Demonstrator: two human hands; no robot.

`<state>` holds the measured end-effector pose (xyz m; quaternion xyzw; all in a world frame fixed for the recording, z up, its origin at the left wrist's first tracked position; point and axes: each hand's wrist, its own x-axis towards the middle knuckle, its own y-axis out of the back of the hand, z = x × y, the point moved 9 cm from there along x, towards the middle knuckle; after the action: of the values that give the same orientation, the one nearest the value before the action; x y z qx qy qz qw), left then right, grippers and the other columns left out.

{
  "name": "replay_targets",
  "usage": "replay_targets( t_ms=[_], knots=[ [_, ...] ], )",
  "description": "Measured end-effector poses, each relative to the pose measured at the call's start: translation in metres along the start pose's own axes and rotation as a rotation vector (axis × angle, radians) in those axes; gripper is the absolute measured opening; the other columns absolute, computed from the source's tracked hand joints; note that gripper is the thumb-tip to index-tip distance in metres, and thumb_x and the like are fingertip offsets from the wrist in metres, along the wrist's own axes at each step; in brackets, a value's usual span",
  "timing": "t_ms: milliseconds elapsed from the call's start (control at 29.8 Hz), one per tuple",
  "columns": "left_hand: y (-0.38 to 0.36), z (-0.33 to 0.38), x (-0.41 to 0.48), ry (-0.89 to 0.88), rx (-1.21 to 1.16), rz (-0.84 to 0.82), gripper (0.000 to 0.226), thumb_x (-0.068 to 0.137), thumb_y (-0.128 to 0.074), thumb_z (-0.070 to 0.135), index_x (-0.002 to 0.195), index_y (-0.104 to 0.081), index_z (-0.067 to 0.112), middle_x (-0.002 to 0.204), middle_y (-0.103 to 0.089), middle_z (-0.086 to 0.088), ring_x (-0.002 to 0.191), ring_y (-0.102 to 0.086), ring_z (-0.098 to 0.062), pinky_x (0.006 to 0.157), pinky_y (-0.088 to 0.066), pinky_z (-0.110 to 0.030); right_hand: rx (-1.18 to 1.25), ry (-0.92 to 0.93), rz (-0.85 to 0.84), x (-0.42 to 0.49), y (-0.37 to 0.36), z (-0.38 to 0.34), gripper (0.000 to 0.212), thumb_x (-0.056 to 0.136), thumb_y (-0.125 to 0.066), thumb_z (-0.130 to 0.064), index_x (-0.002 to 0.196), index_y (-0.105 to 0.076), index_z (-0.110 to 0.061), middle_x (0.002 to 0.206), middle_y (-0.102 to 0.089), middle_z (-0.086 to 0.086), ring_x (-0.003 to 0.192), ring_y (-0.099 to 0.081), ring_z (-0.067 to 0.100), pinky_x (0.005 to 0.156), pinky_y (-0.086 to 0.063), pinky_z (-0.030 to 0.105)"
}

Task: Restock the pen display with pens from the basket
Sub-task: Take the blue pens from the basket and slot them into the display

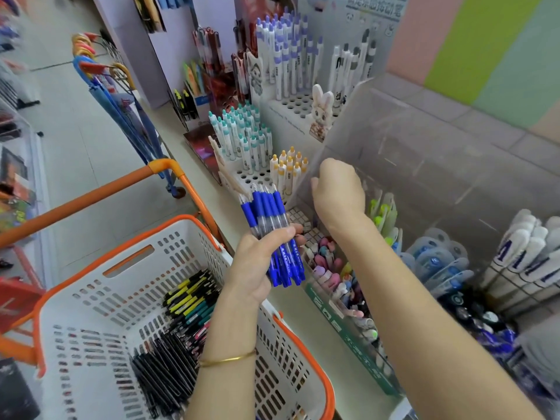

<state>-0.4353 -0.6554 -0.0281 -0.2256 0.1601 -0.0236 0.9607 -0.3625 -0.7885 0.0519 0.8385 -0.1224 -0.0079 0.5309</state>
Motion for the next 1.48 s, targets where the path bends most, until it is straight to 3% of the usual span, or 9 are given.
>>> replay_targets(
  t_ms=[235, 336, 437, 571, 806, 940, 1074, 1276, 1477],
  knots=[
    [-0.008, -0.006, 0.003, 0.010, -0.008, -0.038, 0.024, 0.085, -0.063, -0.001, 0.107, -0.065, 0.008, 0.083, -0.069, -0.009, 0.071, -0.067, -0.021, 0.065, -0.055, -0.036, 0.449, 0.072, -0.389, -0.036, -0.021, -0.016, 0.036, 0.094, -0.057, -0.031, 0.085, -0.071, 0.000, 0.061, -0.054, 0.008, 0.047, -0.042, 0.008, 0.042, -0.034, 0.014],
    [-0.002, -0.011, 0.005, 0.050, 0.007, 0.020, 0.018, 0.087, -0.063, -0.002, 0.102, -0.064, 0.007, 0.081, -0.071, -0.008, 0.073, -0.070, -0.021, 0.062, -0.058, -0.034, 0.518, 0.067, -0.277, -0.029, -0.004, -0.011, 0.029, 0.094, -0.058, -0.026, 0.081, -0.069, -0.003, 0.057, -0.056, 0.004, 0.041, -0.044, 0.003, 0.042, -0.037, 0.011],
    [0.005, -0.011, 0.009, 0.045, 0.012, 0.053, 0.014, 0.088, -0.061, -0.005, 0.097, -0.061, 0.006, 0.080, -0.072, -0.007, 0.074, -0.072, -0.023, 0.068, -0.059, -0.036, 0.656, 0.042, 0.040, -0.013, 0.034, 0.000, 0.028, 0.097, -0.053, -0.021, 0.080, -0.065, -0.002, 0.061, -0.063, 0.006, 0.051, -0.061, 0.012, 0.060, -0.056, 0.027],
    [0.006, -0.011, 0.008, 0.046, 0.032, 0.050, 0.015, 0.089, -0.061, -0.004, 0.100, -0.060, 0.006, 0.071, -0.072, -0.004, 0.071, -0.071, -0.019, 0.071, -0.059, -0.036, 0.461, 0.074, 0.252, 0.005, 0.049, 0.003, 0.024, 0.098, -0.051, -0.022, 0.083, -0.062, -0.006, 0.075, -0.064, 0.008, 0.069, -0.064, 0.024, 0.071, -0.054, 0.044],
    [0.003, -0.010, 0.005, 0.056, -0.019, 0.037, 0.017, 0.087, -0.063, -0.005, 0.098, -0.059, 0.007, 0.075, -0.071, -0.008, 0.073, -0.071, -0.020, 0.074, -0.059, -0.040, 0.016, -0.028, -0.015, 0.003, -0.003, 0.009, 0.025, 0.097, -0.052, -0.022, 0.075, -0.051, -0.011, 0.074, -0.052, 0.004, 0.074, -0.054, 0.027, 0.064, -0.036, 0.031],
    [0.001, -0.008, 0.003, 0.055, -0.043, 0.024, 0.015, 0.089, -0.060, -0.006, 0.098, -0.059, 0.006, 0.079, -0.072, -0.008, 0.075, -0.072, -0.020, 0.068, -0.061, -0.036, -0.004, -0.074, -0.097, 0.001, -0.012, 0.014, 0.014, 0.096, -0.055, -0.018, 0.093, -0.060, -0.005, 0.088, -0.059, 0.010, 0.091, -0.061, 0.033, 0.064, -0.038, 0.033],
    [-0.002, -0.006, 0.000, 0.057, -0.050, -0.014, 0.019, 0.089, -0.058, -0.005, 0.104, -0.059, 0.006, 0.088, -0.075, -0.009, 0.082, -0.072, -0.023, 0.066, -0.060, -0.035, 0.154, 0.011, 0.068, -0.012, 0.014, 0.003, 0.014, 0.097, -0.049, -0.013, 0.105, -0.055, -0.003, 0.102, -0.063, 0.015, 0.092, -0.060, 0.030, 0.073, -0.047, 0.038],
    [-0.025, 0.002, -0.007, 0.070, -0.092, -0.147, 0.032, 0.070, -0.065, 0.007, 0.102, -0.063, 0.011, 0.083, -0.074, -0.009, 0.073, -0.072, -0.020, 0.052, -0.057, -0.033, 0.485, -0.016, -0.588, -0.046, -0.023, -0.016, 0.030, 0.099, -0.049, -0.025, 0.099, -0.068, -0.003, 0.092, -0.071, 0.015, 0.073, -0.067, 0.025, 0.076, -0.059, 0.039],
    [-0.023, 0.002, -0.006, 0.070, -0.091, -0.155, 0.025, 0.086, -0.055, -0.004, 0.106, -0.061, 0.010, 0.087, -0.072, -0.009, 0.074, -0.073, -0.021, 0.057, -0.058, -0.033, 0.734, -0.062, -0.690, -0.049, -0.025, -0.008, 0.018, 0.095, -0.057, -0.018, 0.098, -0.067, -0.004, 0.074, -0.068, 0.004, 0.060, -0.065, 0.016, 0.054, -0.056, 0.025]
  ],
)
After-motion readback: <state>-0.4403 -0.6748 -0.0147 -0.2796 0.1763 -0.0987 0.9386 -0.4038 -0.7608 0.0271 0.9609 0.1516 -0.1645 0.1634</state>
